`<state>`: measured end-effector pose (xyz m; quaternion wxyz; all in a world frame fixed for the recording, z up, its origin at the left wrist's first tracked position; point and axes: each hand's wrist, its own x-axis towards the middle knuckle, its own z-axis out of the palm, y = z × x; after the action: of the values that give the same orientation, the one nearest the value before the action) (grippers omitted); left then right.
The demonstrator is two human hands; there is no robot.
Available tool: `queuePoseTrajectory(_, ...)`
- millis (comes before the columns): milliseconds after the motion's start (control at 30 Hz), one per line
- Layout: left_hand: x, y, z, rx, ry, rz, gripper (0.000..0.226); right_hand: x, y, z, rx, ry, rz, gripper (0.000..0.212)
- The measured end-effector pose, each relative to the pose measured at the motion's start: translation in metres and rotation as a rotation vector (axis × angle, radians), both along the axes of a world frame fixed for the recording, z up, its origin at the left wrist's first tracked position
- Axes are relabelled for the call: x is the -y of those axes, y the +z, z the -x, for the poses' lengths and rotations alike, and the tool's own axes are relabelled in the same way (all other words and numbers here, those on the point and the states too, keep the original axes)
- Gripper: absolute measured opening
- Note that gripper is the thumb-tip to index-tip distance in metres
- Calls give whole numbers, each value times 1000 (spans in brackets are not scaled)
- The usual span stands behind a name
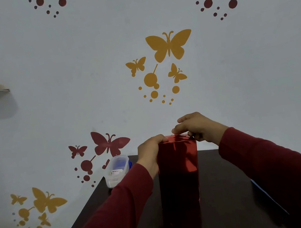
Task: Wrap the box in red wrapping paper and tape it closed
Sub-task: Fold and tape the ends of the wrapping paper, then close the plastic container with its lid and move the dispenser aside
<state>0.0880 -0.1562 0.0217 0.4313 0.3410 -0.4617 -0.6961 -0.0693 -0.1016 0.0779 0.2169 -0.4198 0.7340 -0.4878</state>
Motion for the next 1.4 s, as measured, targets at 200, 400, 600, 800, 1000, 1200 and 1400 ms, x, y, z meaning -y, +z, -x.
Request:
queuePoseTrajectory(200, 2, -1, 0, 0, 5, -2, 13, -2, -1, -6, -120, -9, -7, 45)
queuePoseTrajectory(400, 2, -1, 0, 29, -11, -2, 8, 8, 4, -10, -233, -43, -88, 59)
queuePoseTrajectory(600, 20, 8, 13, 145, -39, 90, 63, 14, 11, -12, -285, -36, -202, 42)
queuePoseTrajectory(800, 28, 6, 24, 315, 63, 248, 37, 13, 10, -7, -270, -70, -209, 45)
queuePoseTrajectory(1000, 29, 4, 23, 317, 116, 249, 7, 12, -2, -2, -75, -172, -104, 121)
queuePoseTrajectory(1200, 27, 1, 25, 332, 137, 298, 10, -6, -28, -10, 452, -97, 55, 33)
queuePoseTrajectory(1400, 31, 0, 21, 253, 129, 192, 44, 13, -37, -12, 302, -105, 54, 28)
